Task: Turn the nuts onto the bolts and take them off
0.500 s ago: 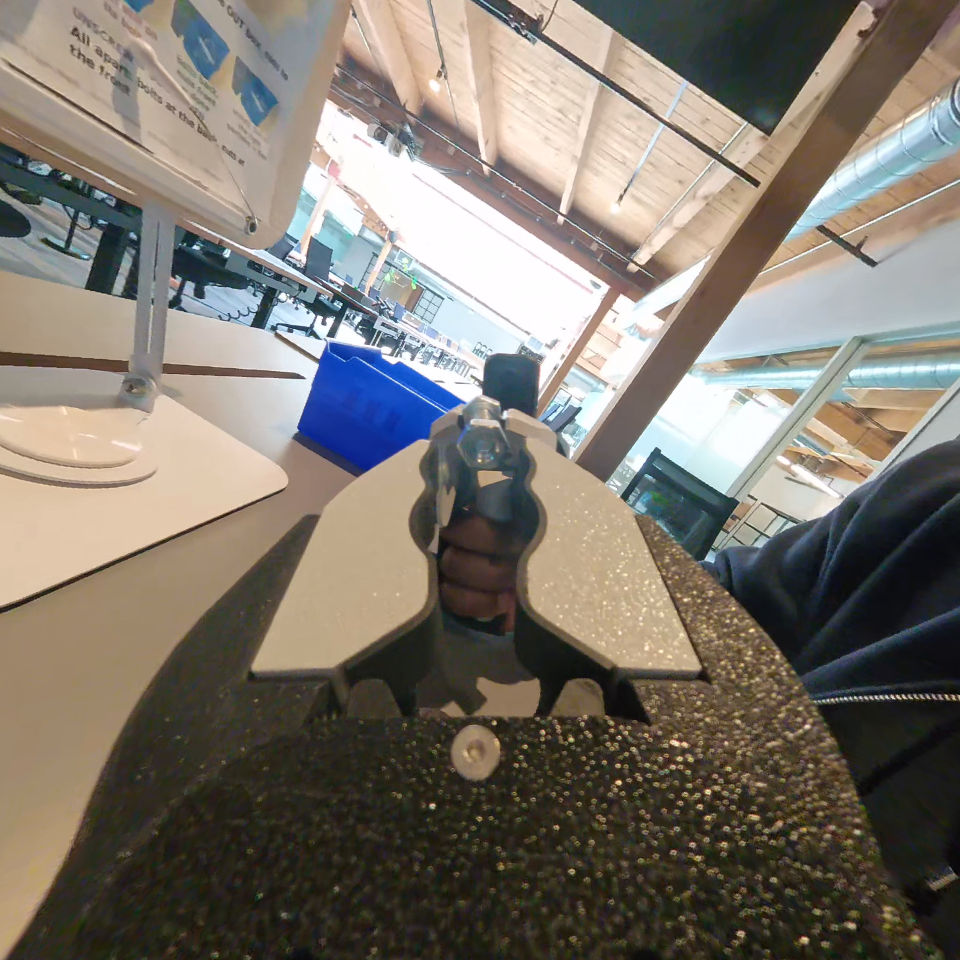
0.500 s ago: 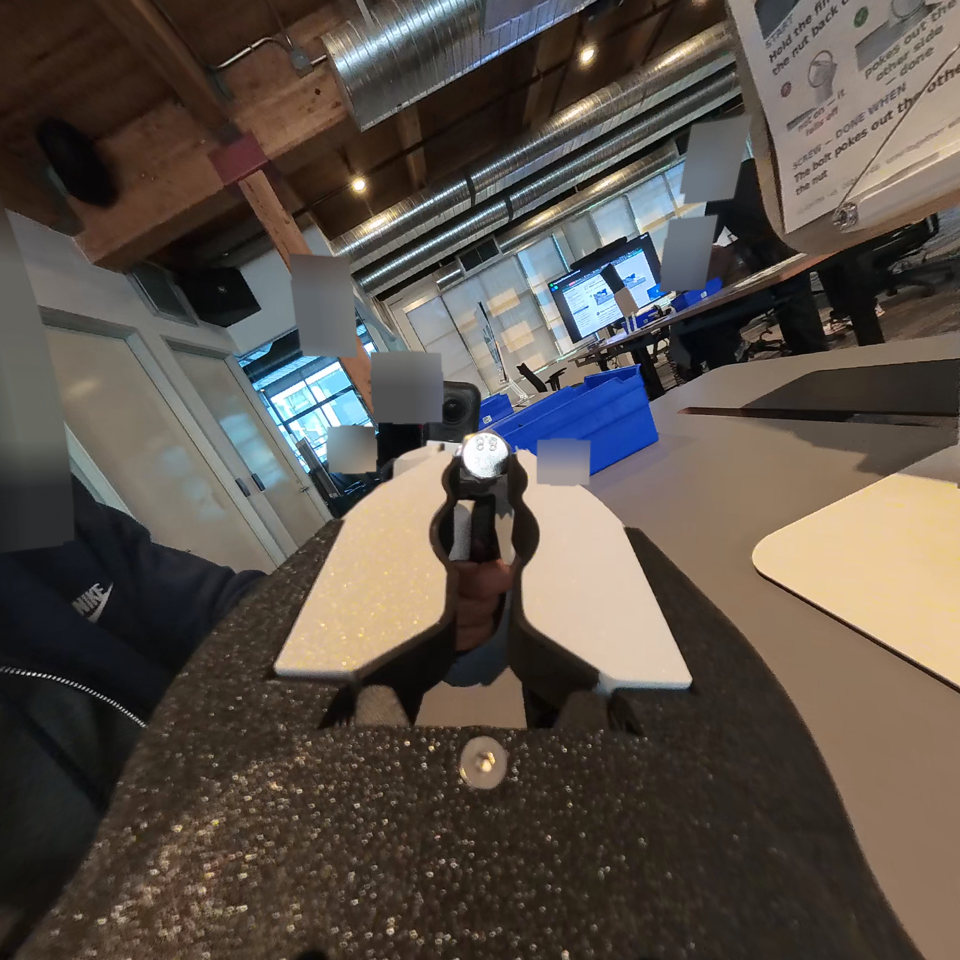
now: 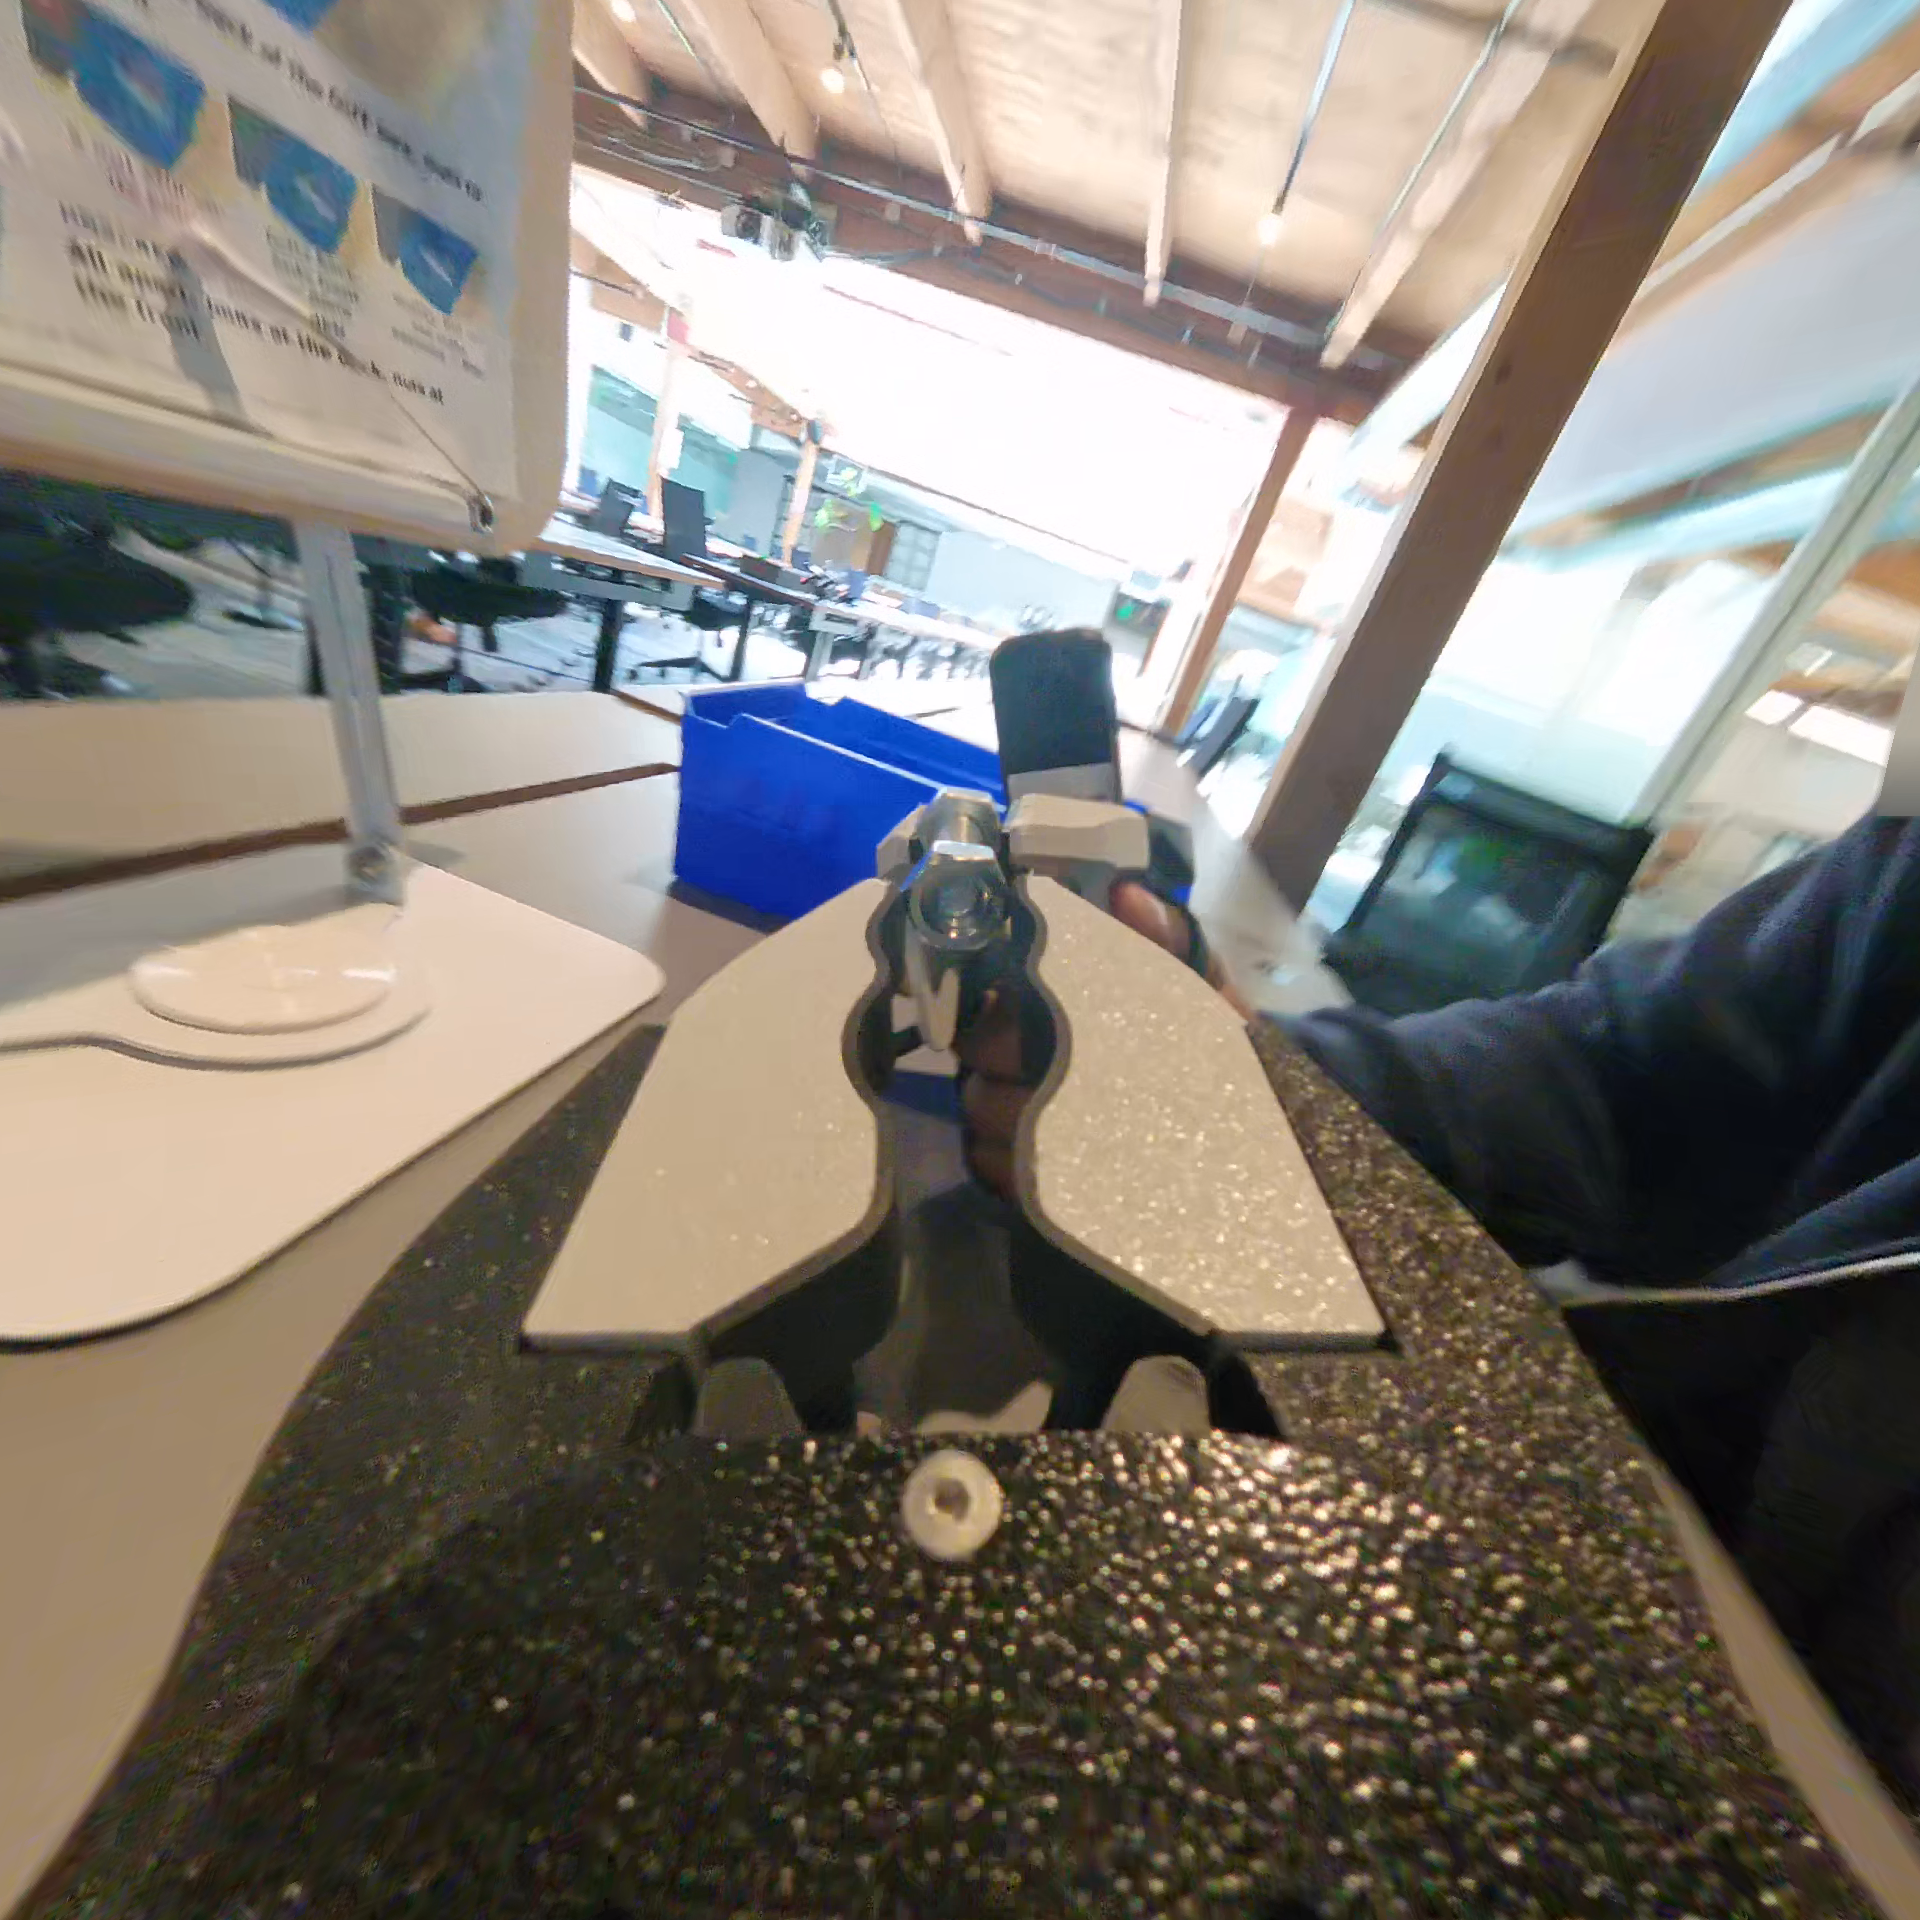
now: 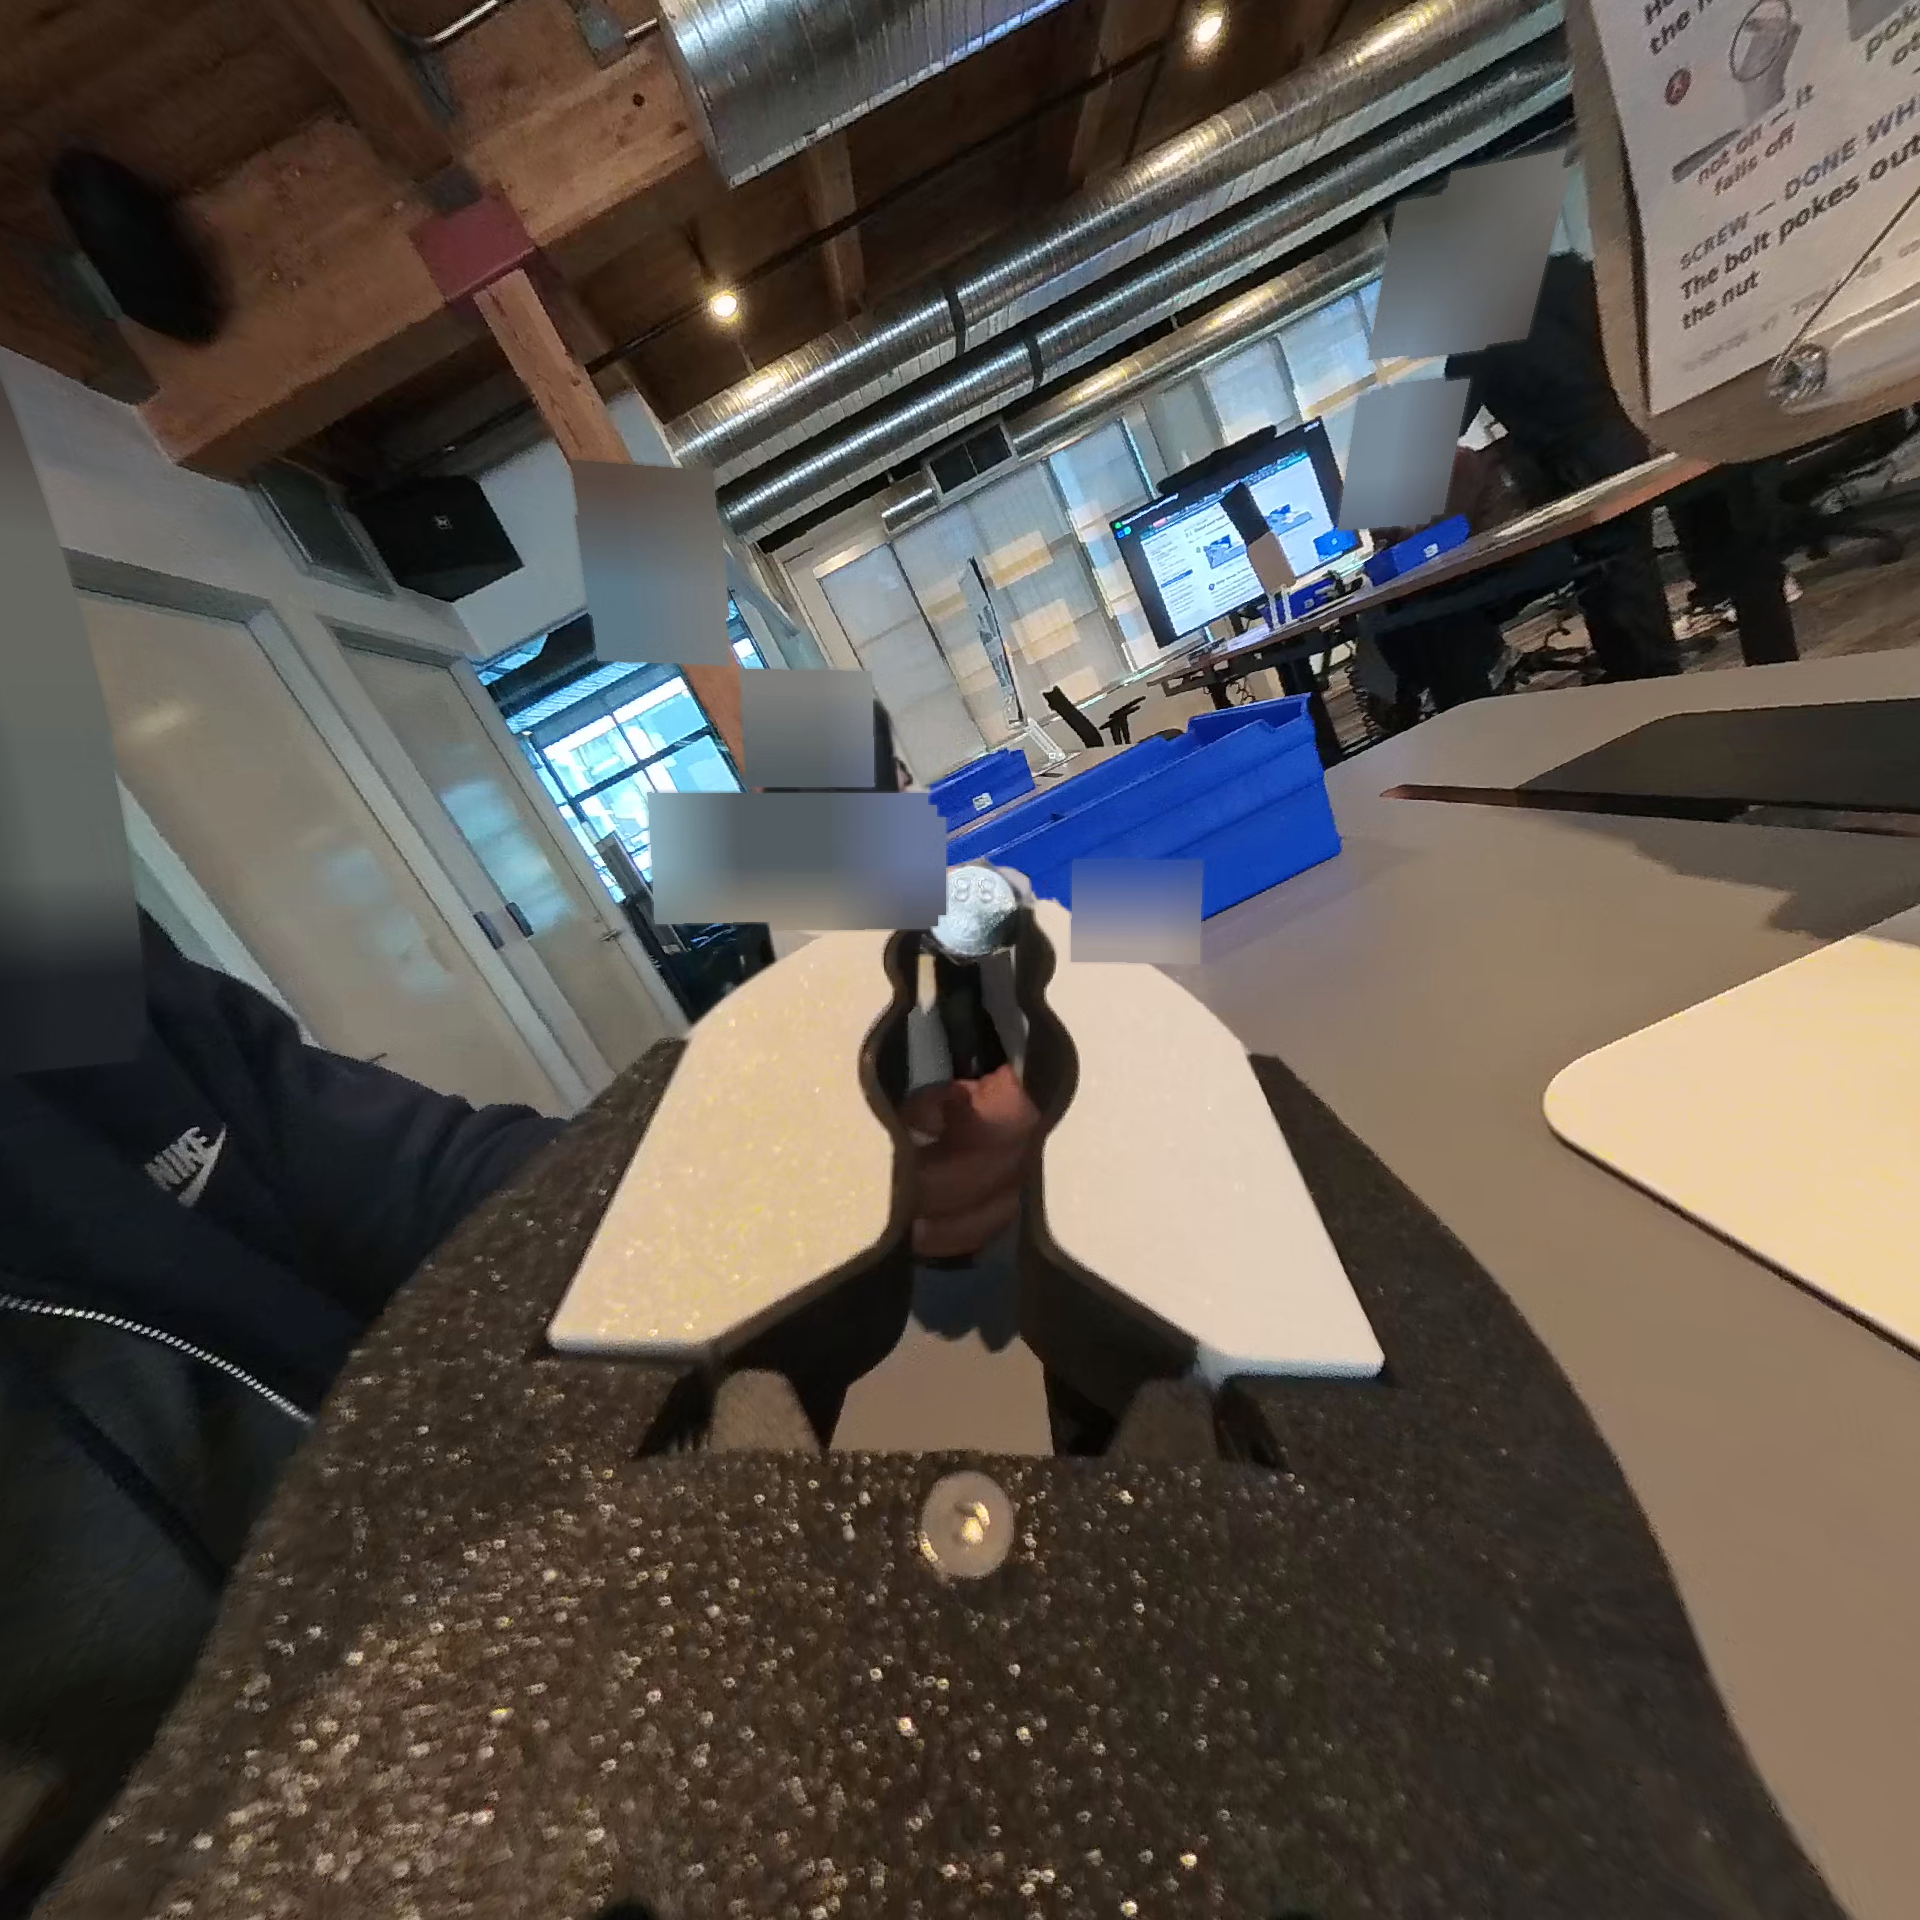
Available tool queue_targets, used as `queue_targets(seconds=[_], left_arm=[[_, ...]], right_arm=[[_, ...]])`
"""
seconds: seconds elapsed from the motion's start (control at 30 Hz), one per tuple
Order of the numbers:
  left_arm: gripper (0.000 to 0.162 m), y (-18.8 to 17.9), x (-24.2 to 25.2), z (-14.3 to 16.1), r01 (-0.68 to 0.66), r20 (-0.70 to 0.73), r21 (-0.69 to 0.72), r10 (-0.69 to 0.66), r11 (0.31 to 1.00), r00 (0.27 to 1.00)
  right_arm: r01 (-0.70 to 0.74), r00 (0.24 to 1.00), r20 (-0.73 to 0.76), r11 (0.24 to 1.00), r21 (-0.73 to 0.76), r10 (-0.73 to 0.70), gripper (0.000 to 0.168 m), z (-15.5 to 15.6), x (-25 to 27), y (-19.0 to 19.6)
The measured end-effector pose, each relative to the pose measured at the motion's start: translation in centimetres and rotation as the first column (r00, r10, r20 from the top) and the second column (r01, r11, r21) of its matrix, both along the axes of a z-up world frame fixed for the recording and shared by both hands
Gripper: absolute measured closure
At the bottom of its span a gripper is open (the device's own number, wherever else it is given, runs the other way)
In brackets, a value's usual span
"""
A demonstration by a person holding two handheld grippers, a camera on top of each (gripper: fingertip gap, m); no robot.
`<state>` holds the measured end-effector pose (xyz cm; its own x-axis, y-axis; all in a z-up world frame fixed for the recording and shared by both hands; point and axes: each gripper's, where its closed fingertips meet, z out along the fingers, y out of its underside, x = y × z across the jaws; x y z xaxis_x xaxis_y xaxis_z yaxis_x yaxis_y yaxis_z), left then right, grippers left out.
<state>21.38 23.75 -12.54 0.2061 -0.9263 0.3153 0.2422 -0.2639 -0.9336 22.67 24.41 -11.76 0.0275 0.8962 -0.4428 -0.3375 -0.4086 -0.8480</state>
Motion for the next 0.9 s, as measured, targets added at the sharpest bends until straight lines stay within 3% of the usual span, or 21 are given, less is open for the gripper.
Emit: queue_targets(seconds=[0.1,0.17,0.3,0.5,0.9], left_arm=[[0.143,0.0,-0.1,-0.5,-0.064,-0.158,0.199,0.096,0.978,0.983],[0.144,0.1,-0.2,-0.8,-0.097,-0.254,0.369,0.201,0.924,0.946],[0.144,0.1,-0.4,-0.7,-0.12,-0.299,0.573,0.343,0.811,0.891],[0.144,-0.2,-0.4,-0.5,-0.129,-0.282,0.661,0.405,0.739,0.87],[0.144,-1.4,-0.3,0.1,-0.056,-0.226,0.535,0.207,0.843,0.952]], right_arm=[[-0.028,1.0,0.002,0.999,-0.034,0.029,0.152,-0.2,-0.1,0.0],[-0.043,0.999,0.01,0.998,-0.049,0.043,0.152,-0.3,-0.2,0.0],[-0.073,0.997,0.009,0.996,-0.059,0.073,0.152,-0.2,-0.3,-0.3],[-0.1,0.995,0.028,0.995,-0.03,0.101,0.152,0.0,-0.3,-0.6],[-0.191,0.981,0.047,0.98,0.061,0.188,0.151,0.6,-0.5,-2.1]])
